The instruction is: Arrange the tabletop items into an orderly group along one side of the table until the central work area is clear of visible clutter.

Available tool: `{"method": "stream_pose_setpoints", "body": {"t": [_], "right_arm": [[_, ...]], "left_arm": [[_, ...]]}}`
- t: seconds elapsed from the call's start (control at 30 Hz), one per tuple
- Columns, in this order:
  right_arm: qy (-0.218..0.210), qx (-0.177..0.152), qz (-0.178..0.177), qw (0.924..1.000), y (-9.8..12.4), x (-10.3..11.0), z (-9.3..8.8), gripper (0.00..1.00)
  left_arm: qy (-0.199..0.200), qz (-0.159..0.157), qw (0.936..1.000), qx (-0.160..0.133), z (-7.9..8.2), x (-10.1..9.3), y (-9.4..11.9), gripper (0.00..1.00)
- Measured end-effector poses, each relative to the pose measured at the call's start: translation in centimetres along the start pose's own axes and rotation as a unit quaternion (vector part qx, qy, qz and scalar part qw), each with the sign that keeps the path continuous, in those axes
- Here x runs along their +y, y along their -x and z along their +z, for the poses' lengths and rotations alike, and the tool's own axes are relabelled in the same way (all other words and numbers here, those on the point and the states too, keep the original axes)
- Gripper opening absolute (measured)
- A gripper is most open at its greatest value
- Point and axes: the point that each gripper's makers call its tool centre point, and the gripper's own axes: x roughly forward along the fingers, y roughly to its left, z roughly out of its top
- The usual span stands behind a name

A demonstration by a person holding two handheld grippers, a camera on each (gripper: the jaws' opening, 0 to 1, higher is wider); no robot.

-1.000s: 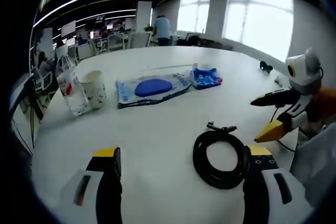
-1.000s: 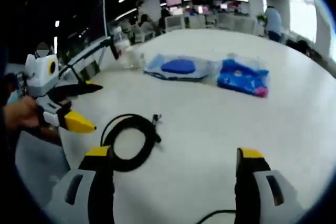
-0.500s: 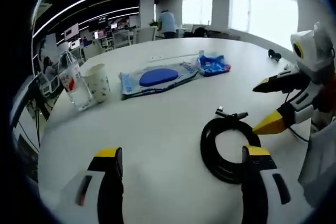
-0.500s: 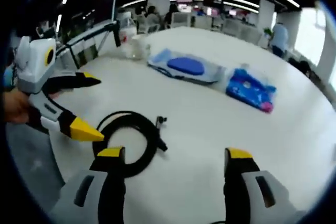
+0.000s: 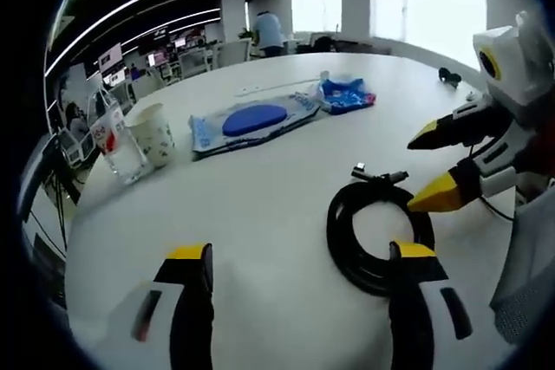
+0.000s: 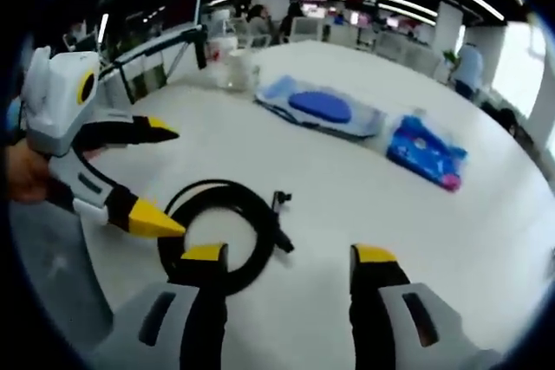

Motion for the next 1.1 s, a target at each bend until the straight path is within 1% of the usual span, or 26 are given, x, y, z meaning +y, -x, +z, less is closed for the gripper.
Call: {"method": "stream_pose_setpoints", "body": {"t": [0.13,0.33,0.5,0.57,0.7,0.83,0.9,1.0,1.1], "right_arm": [[0.004,0.005,0.002,1.0,-0.3,0.3,-0.1,0.47],[0.026,0.015,0.008,0.9995,-0.7,1.1,-0.1,0.4],[0.032,0.017,0.012,0.9993,-0.8,1.5,-0.2,0.34],[0.038,0.024,0.014,0.9989,-1.1,1.7,-0.6,0.32],[0.035,0.032,0.009,0.9988,-1.0,1.6,-1.0,0.25],[0.031,0.03,0.01,0.999,-1.0,1.7,-1.0,0.23],[0.027,0.031,0.014,0.9991,-1.1,1.9,-1.0,0.21],[0.011,0.034,0.013,0.9993,-1.3,1.9,-1.1,0.21],[0.012,0.038,0.013,0.9991,-1.4,1.9,-1.1,0.21]], "left_arm": [[-0.002,0.0,1.0,0.005,-0.2,-0.1,-0.2,0.79],[-0.003,0.004,0.9999,0.015,-0.4,-0.3,-0.5,0.76],[-0.009,0.001,0.9998,0.019,-0.4,-0.6,-0.5,0.72],[-0.011,0.002,0.9997,0.022,-0.5,-0.7,-0.6,0.7],[-0.011,-0.002,0.9996,0.027,-0.6,-1.0,-0.6,0.65],[-0.016,-0.005,0.9994,0.029,-0.6,-1.4,-0.7,0.61],[-0.016,-0.013,0.9993,0.032,-0.7,-1.7,-0.7,0.57],[-0.021,-0.016,0.9991,0.033,-0.6,-2.1,-0.8,0.52],[-0.02,-0.021,0.9989,0.036,-0.7,-2.4,-0.9,0.48]]}}
